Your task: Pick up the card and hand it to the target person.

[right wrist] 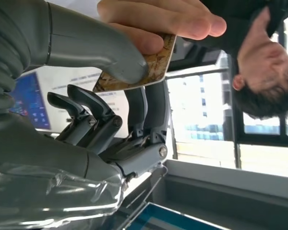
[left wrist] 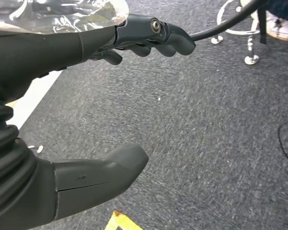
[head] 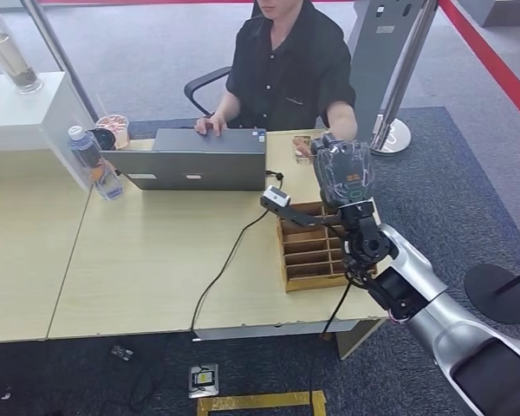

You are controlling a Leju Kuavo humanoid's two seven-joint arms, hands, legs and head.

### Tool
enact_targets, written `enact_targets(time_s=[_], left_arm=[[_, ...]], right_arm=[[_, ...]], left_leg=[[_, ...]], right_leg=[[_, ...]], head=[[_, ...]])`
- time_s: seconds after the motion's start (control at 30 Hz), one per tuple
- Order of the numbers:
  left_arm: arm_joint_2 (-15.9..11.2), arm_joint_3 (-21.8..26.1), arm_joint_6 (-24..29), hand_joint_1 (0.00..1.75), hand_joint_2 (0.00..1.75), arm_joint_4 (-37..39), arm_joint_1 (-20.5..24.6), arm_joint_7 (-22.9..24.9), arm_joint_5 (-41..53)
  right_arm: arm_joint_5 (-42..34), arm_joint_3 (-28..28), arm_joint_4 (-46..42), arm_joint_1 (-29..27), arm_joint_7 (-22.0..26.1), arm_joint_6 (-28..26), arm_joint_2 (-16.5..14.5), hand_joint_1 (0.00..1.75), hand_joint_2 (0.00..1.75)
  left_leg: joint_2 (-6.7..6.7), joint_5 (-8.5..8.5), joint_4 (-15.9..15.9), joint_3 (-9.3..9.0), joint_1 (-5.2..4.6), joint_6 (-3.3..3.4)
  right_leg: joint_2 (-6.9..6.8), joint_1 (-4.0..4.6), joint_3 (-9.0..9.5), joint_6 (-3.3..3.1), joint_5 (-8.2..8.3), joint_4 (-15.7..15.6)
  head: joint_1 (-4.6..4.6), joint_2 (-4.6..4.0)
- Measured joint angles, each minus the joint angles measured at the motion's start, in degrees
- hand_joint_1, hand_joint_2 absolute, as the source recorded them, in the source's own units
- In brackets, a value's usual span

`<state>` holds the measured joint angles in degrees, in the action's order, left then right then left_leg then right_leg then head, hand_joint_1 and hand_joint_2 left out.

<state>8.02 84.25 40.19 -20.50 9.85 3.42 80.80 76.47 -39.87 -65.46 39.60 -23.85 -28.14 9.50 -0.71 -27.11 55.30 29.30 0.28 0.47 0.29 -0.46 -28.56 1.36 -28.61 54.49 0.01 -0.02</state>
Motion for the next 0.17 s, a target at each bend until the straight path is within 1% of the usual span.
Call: enact_targets(time_s=[0.03,0.1,0.17], left_arm=[[0.0,-0.1,0.0,0.0,1.75,0.0,0.0,-0.2,0.0],[0.0,-0.3,0.0,0.0,1.75,0.0,-0.1,-0.6,0.0],[0.0,-0.6,0.0,0.0,1.75,0.0,-0.1,-0.9,-0.1]], right_arm=[[0.1,-0.1,1.5,0.6,-0.3,0.3,-0.3,0.5,1.75],[0.4,-0.4,4.1,1.4,-0.7,0.7,-0.8,0.0,1.75],[0.5,-0.6,5.9,1.9,-1.1,1.0,-1.2,0.0,1.75]], left_leg=[[0.0,0.0,0.0,0.0,0.0,0.0],[-0.01,0.0,0.0,0.0,0.0,0.0],[-0.02,0.0,0.0,0.0,0.0,0.0]], right_leg=[[0.0,0.0,0.0,0.0,0.0,0.0],[0.0,0.0,0.0,0.0,0.0,0.0],[0.0,0.01,0.0,0.0,0.0,0.0]], head=[[0.0,0.0],[0.01,0.0],[0.0,0.0]])
